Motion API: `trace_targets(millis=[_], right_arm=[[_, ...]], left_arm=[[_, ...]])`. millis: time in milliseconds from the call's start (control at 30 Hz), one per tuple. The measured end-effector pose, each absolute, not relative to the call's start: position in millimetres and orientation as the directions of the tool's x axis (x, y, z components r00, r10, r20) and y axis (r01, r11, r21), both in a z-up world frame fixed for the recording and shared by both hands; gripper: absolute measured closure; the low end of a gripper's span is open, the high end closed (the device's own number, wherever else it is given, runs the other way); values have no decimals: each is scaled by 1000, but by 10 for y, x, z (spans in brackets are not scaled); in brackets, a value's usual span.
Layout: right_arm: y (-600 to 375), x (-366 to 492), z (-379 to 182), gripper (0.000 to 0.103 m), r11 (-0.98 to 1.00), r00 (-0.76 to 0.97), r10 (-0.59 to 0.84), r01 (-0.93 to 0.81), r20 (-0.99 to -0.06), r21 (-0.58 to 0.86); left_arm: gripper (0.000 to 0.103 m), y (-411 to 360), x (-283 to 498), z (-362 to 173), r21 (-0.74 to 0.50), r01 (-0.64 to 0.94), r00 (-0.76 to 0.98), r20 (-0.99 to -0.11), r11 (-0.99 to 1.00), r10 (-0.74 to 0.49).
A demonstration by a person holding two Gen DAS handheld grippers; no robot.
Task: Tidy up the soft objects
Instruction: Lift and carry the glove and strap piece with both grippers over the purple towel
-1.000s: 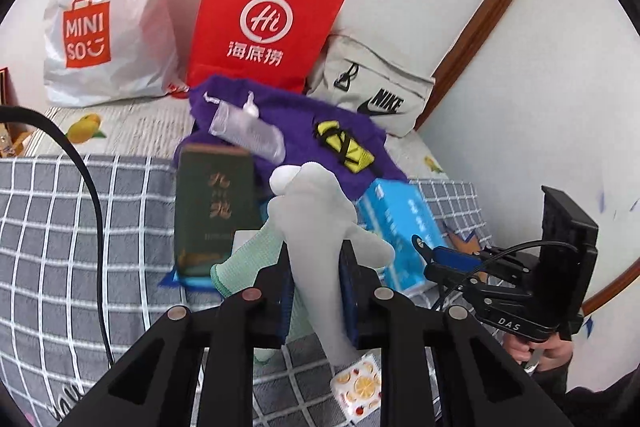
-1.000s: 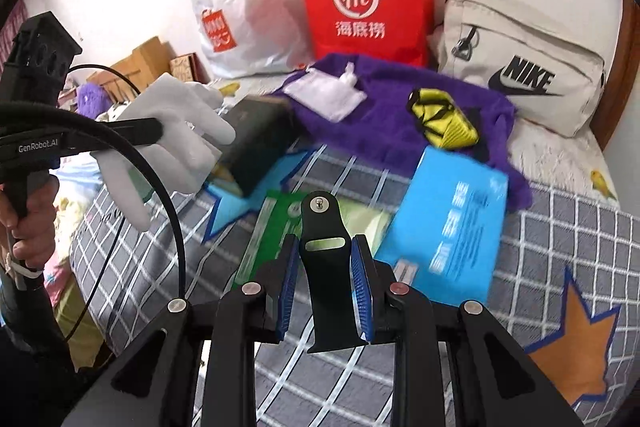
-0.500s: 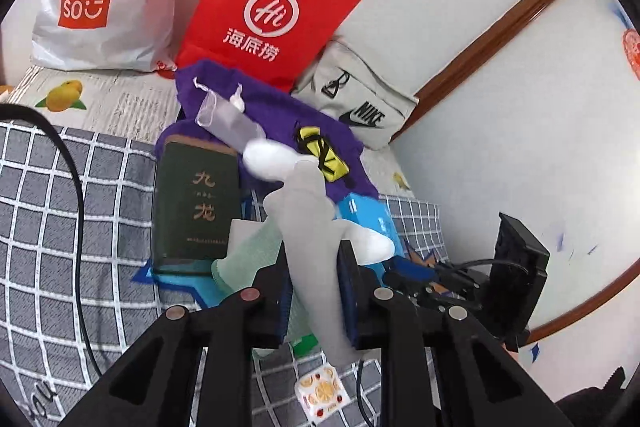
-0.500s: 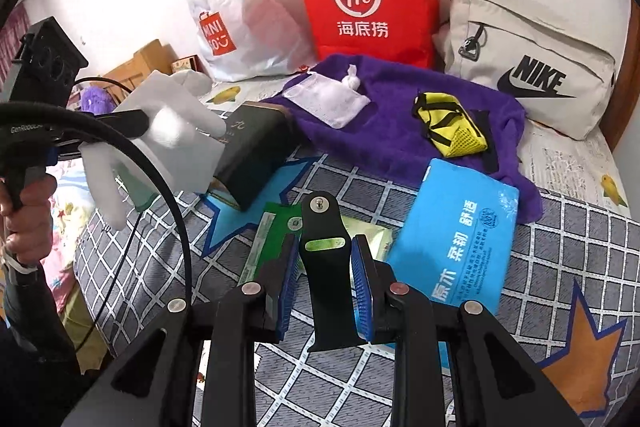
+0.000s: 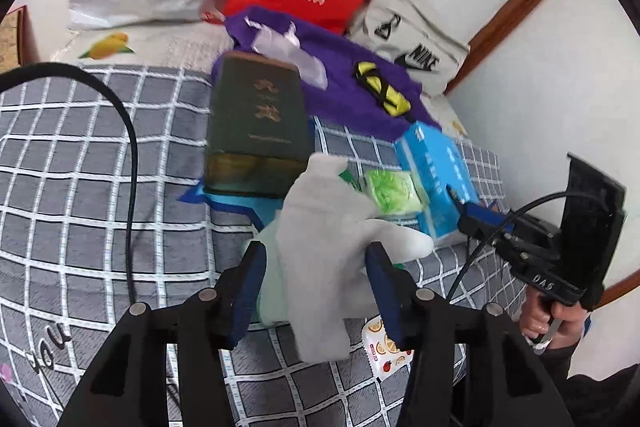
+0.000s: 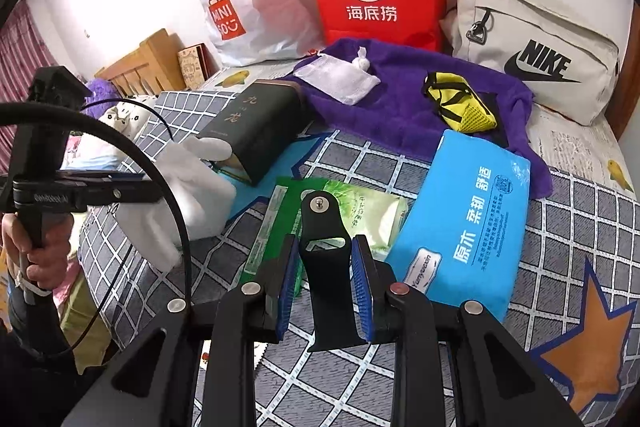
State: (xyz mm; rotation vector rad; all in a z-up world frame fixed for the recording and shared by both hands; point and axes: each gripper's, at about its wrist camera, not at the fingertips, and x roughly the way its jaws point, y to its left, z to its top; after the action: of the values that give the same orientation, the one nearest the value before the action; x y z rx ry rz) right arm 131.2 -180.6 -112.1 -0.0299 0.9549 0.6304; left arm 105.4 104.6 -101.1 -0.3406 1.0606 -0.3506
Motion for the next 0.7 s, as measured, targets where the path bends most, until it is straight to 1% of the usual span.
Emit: trace_targets(millis=[33, 67, 167, 267, 400, 433, 500, 533, 567, 600, 633, 667, 700], right_arm=[[-1796, 1307, -1122, 76, 820, 412, 490, -516, -768, 246], [-1782, 1299, -1124, 76, 819, 410, 491, -518, -769, 247], [-1746, 1272, -1120, 76, 814, 406, 495, -526, -768, 247], [-1725, 1233, -1095, 76, 810, 407, 497, -534, -766, 242], [-1746, 1220, -1036, 76, 811, 418, 498, -535, -759, 238], [-1751, 1221, -1025, 76, 812, 420, 499, -533, -758, 240], [-1766, 1230, -1013, 76, 815, 423, 497, -527, -757, 240], [-1771, 1226, -1009, 76, 814, 424, 498, -529, -756, 240], [-1777, 1215, -1008, 76, 813, 424, 500, -531, -755, 240], [-1784, 1202, -1016, 76, 814, 424, 498, -530, -757, 239], [-1786, 1197, -1022, 76, 814, 422, 497, -530, -758, 238], [-1794, 1188, -1034, 76, 813, 420, 497, -530, -759, 239], [-1798, 1180, -1050, 76, 813, 416, 497, -531, -761, 240]], left_arm=[[90, 1078, 1025, -984, -437, 116, 458, -773, 892, -438], [92, 1093, 1026, -978, -440, 126, 461, -767, 889, -445], [94, 1128, 991, -944, -491, 164, 448, -735, 855, -508], [94, 1070, 943, -863, -468, 189, 472, -728, 863, -498], [94, 1065, 909, -684, -515, 223, 488, -676, 828, -552], [94, 1056, 913, -637, -513, 232, 490, -672, 826, -555], [94, 1027, 955, -625, -490, 218, 475, -702, 844, -530], [93, 1039, 972, -622, -519, 214, 464, -692, 828, -554], [93, 1064, 969, -628, -596, 245, 440, -634, 764, -636], [93, 1071, 965, -649, -618, 254, 424, -621, 744, -660], [95, 1062, 968, -701, -569, 233, 426, -669, 788, -609], [95, 1068, 975, -766, -495, 187, 443, -729, 849, -522], [95, 1108, 991, -854, -451, 143, 444, -766, 881, -465]])
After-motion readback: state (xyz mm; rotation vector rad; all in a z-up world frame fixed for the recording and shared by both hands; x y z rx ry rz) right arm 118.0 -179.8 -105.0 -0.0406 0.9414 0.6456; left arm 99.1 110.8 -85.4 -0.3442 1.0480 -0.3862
